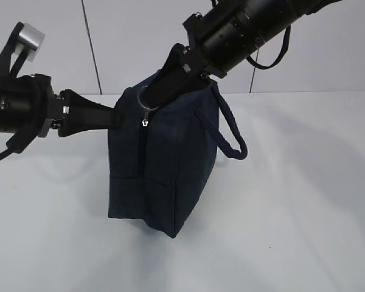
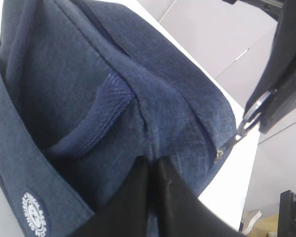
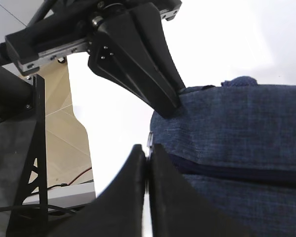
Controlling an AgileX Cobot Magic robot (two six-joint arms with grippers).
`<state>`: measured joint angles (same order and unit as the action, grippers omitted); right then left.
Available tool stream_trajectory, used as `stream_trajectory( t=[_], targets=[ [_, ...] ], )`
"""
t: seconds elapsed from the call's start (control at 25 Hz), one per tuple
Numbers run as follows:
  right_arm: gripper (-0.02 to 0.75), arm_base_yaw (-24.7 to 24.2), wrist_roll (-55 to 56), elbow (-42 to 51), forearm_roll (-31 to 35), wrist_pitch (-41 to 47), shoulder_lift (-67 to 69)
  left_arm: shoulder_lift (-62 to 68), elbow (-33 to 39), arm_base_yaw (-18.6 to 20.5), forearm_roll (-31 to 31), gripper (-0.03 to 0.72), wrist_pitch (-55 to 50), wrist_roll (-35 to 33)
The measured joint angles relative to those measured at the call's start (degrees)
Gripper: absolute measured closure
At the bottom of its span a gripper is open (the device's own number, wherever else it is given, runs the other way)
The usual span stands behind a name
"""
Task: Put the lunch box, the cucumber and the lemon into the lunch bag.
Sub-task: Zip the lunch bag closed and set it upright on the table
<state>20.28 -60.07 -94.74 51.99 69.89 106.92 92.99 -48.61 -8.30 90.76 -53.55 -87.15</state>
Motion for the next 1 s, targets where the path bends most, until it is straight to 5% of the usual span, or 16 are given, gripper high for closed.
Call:
stream_trajectory(
  t=[1.0],
  targets=[
    [0.730,0.00,1.20,-0.59,-0.56,-10.53,0.00,0.00,-0.27,-0.05,-3.37,0.694,2.37,0.00]
  ],
)
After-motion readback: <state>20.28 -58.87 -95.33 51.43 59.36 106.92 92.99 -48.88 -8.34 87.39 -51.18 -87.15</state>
